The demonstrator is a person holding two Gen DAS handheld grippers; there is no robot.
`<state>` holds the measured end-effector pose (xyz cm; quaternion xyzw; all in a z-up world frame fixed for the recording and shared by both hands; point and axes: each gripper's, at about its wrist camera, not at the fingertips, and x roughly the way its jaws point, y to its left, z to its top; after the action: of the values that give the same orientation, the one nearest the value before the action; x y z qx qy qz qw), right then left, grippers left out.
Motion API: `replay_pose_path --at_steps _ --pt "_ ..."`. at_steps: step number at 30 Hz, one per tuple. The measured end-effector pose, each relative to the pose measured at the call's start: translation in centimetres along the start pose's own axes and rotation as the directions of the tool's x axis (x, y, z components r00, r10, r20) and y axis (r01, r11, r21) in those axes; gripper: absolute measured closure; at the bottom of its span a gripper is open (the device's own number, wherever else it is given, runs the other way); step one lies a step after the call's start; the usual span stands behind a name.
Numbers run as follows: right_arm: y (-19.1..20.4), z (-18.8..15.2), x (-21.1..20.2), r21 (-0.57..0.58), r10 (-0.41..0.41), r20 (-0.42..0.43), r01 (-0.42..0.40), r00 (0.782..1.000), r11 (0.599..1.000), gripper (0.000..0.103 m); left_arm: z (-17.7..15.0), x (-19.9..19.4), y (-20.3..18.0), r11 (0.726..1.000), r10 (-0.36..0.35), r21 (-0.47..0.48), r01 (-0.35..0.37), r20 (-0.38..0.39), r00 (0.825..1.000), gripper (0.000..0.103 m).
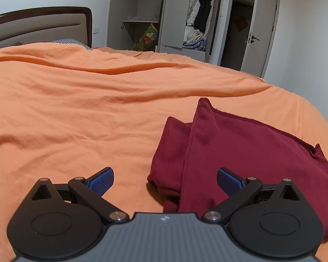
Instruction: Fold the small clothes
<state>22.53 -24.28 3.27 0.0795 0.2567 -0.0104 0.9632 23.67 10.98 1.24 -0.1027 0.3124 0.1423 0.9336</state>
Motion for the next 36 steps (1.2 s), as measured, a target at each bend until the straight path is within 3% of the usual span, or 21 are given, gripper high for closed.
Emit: replay_pose_path --at_steps 15,20,28,36 --pt "0.3 -0.8 0.3 0.033 0.023 -0.074 -0.020 0.997 0.999 0.001 -1.3 -0.1 -0.4 1.000 -0.024 -0.018 0.023 -0.055 0.998 0.000" --pt "0.9 -0.1 1.2 0.080 0.012 -0.138 -0.001 0.990 0.997 0.001 -1.6 -0.3 -0.5 0.999 -0.044 -0.026 0.042 -0.066 0.997 0.000" --pt "2.7 1.9 1.6 0.069 0.028 -0.165 -0.017 0.986 0.997 0.001 -2.6 -0.7 -0.5 1.000 -0.031 -0.009 0.030 -0.088 0.996 0.000" --pt "3.5 2.4 1.6 0.048 0.031 -0.176 -0.023 0.984 0.999 0.001 -3.9 -1.5 0.4 0.995 -0.079 -0.070 0.070 -0.141 0.987 0.000"
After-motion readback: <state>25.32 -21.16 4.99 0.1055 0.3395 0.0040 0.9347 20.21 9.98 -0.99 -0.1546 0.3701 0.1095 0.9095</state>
